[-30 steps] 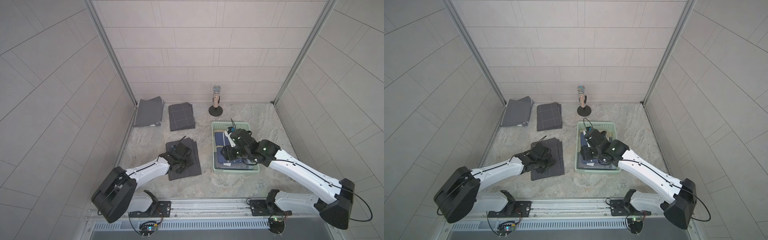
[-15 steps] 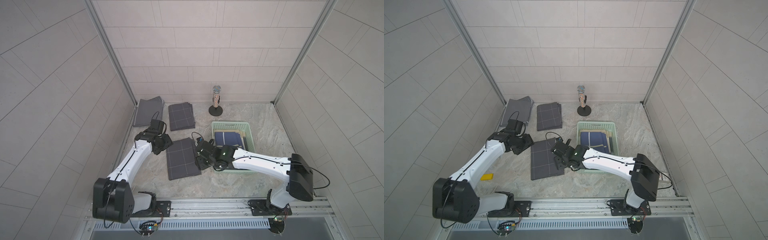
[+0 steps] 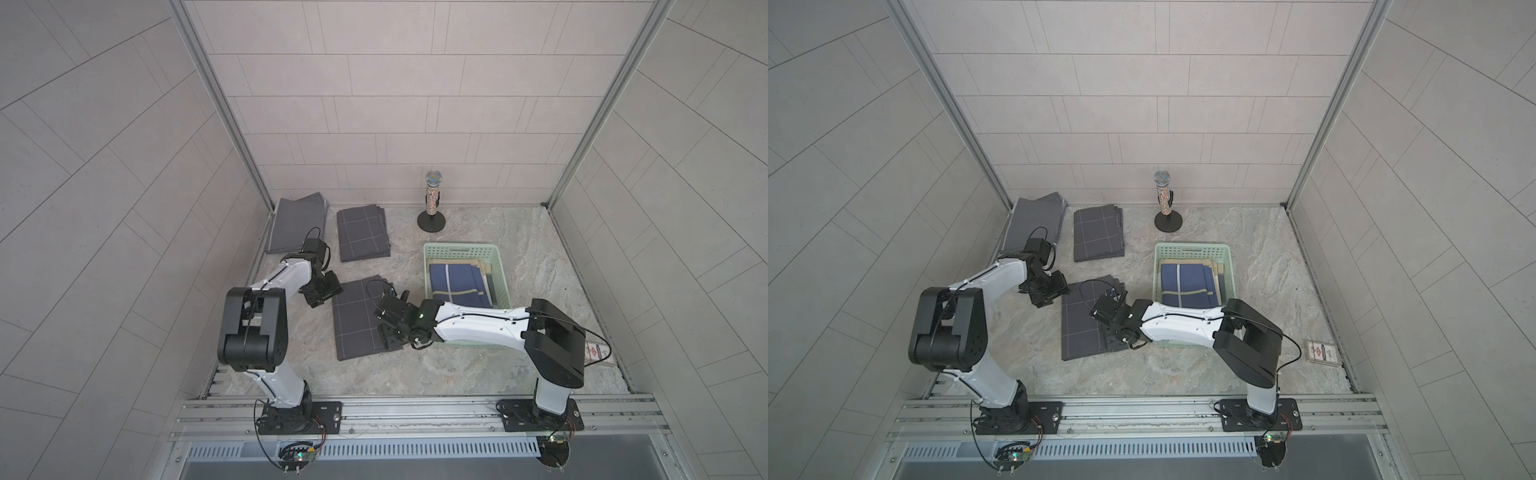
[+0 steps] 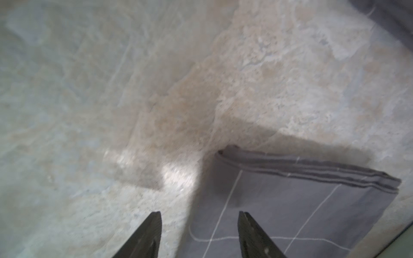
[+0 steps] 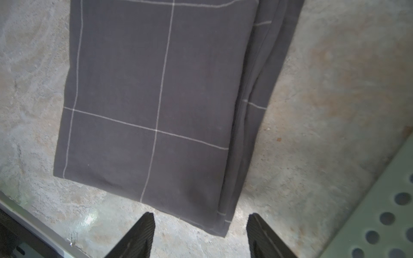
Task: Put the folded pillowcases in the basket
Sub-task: Pick up the pillowcase at the center of the board.
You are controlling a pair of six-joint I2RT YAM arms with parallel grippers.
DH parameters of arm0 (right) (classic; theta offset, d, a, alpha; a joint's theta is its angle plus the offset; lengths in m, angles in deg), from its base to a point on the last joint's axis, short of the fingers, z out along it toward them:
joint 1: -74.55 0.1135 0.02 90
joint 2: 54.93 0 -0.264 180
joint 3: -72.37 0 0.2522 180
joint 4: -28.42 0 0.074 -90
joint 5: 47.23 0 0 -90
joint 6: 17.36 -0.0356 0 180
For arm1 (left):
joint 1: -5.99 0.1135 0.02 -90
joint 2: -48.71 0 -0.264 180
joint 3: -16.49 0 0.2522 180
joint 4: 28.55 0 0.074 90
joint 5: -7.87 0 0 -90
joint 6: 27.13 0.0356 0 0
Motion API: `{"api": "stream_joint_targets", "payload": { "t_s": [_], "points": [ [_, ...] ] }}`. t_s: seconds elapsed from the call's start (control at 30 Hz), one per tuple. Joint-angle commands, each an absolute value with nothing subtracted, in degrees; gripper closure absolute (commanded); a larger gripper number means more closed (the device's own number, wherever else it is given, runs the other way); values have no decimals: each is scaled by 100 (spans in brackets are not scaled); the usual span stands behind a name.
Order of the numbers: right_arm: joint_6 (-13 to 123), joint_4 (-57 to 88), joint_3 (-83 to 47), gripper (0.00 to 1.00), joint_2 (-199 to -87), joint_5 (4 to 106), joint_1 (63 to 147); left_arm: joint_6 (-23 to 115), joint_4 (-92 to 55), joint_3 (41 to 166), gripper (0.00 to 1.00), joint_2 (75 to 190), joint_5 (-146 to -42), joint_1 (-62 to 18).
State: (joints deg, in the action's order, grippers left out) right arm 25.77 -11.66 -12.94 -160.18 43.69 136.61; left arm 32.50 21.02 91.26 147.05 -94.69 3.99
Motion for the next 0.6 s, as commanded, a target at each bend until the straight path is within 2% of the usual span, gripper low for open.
{"api": "stream_joint_targets", "payload": {
  "t_s": [0.0,0.37,0.47,0.57],
  "points": [
    [2352,-1050,-1260,30,-16269,4447,13651,3581,1840,9288,40,14945,-9660,408],
    [2237,-964,-861,30,-16400,4485,13612,3589,1774,9299,44,15637,-9625,397],
    [2197,-748,-700,35,-16407,4676,13564,3582,1821,9314,57,15777,-9698,383],
    [2154,-516,-581,51,-16366,4883,13545,3517,1792,9217,73,15647,-9700,291]
  ]
}}
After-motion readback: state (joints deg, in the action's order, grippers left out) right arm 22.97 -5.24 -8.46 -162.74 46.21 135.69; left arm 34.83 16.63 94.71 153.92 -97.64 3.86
